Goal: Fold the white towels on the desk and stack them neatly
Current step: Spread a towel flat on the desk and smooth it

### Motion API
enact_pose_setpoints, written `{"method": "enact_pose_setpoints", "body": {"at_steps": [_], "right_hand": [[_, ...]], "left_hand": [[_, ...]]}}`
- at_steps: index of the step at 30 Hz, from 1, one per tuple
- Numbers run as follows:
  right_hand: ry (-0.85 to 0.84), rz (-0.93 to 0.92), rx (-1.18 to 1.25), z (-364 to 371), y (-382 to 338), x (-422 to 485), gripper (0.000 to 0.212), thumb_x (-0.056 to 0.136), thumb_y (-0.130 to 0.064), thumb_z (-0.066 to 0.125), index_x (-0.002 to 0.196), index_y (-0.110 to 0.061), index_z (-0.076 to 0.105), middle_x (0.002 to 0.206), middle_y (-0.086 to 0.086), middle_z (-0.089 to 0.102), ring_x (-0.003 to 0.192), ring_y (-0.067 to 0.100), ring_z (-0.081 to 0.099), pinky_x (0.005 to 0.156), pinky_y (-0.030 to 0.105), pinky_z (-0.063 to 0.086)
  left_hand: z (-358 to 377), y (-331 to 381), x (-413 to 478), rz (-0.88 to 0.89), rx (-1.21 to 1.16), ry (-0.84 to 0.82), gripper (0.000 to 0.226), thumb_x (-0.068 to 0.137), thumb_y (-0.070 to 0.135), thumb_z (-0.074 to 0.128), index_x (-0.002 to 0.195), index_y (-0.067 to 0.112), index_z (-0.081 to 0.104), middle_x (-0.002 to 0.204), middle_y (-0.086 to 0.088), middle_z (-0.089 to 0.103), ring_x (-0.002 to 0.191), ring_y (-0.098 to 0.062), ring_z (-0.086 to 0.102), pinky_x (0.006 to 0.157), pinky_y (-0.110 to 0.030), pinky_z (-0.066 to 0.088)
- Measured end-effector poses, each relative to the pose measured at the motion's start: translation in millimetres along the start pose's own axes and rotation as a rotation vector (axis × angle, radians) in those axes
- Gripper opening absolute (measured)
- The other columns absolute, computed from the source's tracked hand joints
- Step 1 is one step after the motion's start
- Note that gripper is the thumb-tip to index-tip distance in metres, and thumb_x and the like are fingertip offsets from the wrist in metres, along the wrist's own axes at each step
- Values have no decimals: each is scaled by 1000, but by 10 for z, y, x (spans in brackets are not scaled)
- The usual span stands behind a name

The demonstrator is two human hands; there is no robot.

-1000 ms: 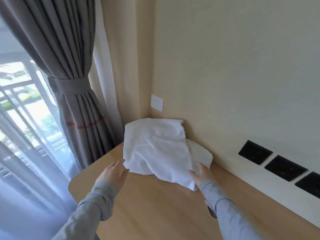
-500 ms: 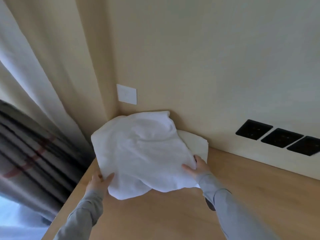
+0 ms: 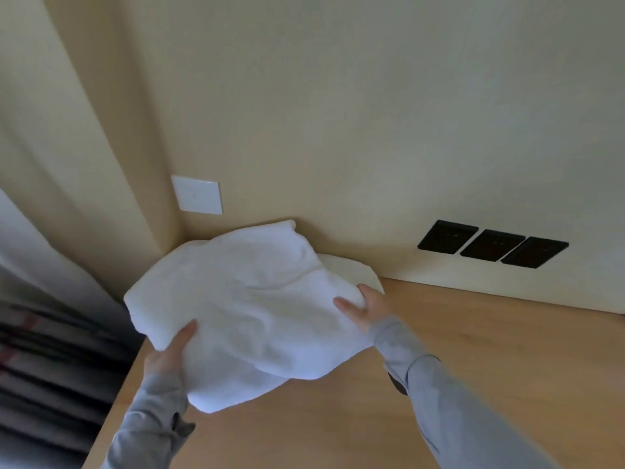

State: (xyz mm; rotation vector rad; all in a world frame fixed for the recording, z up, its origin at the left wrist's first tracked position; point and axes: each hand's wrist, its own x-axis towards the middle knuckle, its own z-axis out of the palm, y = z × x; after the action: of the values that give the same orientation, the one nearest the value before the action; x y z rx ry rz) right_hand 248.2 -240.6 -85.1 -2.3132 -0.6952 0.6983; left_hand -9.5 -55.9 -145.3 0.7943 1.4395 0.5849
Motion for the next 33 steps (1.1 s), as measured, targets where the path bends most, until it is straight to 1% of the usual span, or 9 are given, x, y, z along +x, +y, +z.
{"method": "enact_pose_setpoints", "body": {"at_steps": [6, 10, 13, 16, 19, 22, 25, 29, 33], "right_hand": [[259, -230, 79, -542, -220, -200, 33, 73, -53, 61, 72, -20, 56, 66, -5, 60, 67, 19, 58, 62, 31, 45], [406, -297, 123, -994, -270, -402, 55, 65, -63, 52, 74, -8, 54, 65, 10, 56, 65, 24, 51, 63, 33, 42], [506, -366, 210, -1446, -230, -586, 69, 61, -65, 50, 77, 2, 53, 74, 25, 55, 62, 24, 42, 59, 29, 35], [617, -451, 252, -1976, -48, -821, 63, 64, -60, 54, 68, 2, 47, 62, 23, 45, 59, 19, 34, 56, 28, 29], [686, -543, 244, -2551, 283, -1119, 45, 72, -43, 62, 57, -12, 33, 55, 4, 29, 56, 9, 24, 50, 21, 24], [706, -584, 229, -3185, 771, -1415, 46, 73, -37, 63, 61, 1, 41, 58, 9, 32, 58, 11, 27, 51, 24, 26], [720, -591, 173, -3859, 1287, -1680, 51, 71, -36, 64, 62, 7, 39, 60, 11, 31, 61, 19, 26, 55, 31, 25], [672, -590, 21, -4616, 1728, -1786, 41, 70, -37, 65, 53, -19, 31, 53, -7, 27, 54, 8, 22, 51, 26, 24], [614, -488, -272, -4814, 2007, -1279, 41, 72, -46, 62, 69, -9, 46, 63, 9, 43, 62, 24, 36, 60, 39, 39]], "left_hand": [[333, 776, -652, 222, -63, -23, 50, 75, 36, 72, 113, 11, 53, 83, -4, 56, 72, -25, 52, 76, -37, 38], [583, 1113, -1183, 394, -126, -63, 55, 78, 31, 71, 124, 8, 52, 98, -6, 56, 86, -26, 52, 80, -32, 38], [800, 1246, -1688, 521, -158, -102, 38, 76, 32, 73, 105, 13, 59, 84, 3, 61, 72, -15, 57, 70, -24, 41], [1058, 1239, -2264, 634, -201, -183, 25, 69, 36, 78, 82, 19, 65, 72, 12, 67, 67, -6, 63, 56, -16, 46], [1394, 1087, -2871, 757, -241, -260, 23, 56, 41, 81, 72, 27, 73, 73, 16, 72, 69, -3, 69, 54, -14, 51], [1800, 775, -3441, 814, -273, -292, 21, 53, 46, 80, 71, 37, 74, 79, 15, 73, 78, -7, 70, 63, -20, 53], [2251, 353, -3913, 838, -281, -346, 20, 54, 47, 79, 69, 34, 74, 74, 18, 72, 74, -1, 69, 58, -14, 52], [2781, -253, -4318, 848, -207, -363, 28, 53, 44, 79, 67, 25, 65, 63, 24, 68, 62, 9, 64, 50, -7, 46], [3090, -861, -4304, 792, -76, -395, 27, 59, 37, 81, 76, 27, 63, 71, 20, 69, 73, 9, 63, 70, -16, 45]]}}
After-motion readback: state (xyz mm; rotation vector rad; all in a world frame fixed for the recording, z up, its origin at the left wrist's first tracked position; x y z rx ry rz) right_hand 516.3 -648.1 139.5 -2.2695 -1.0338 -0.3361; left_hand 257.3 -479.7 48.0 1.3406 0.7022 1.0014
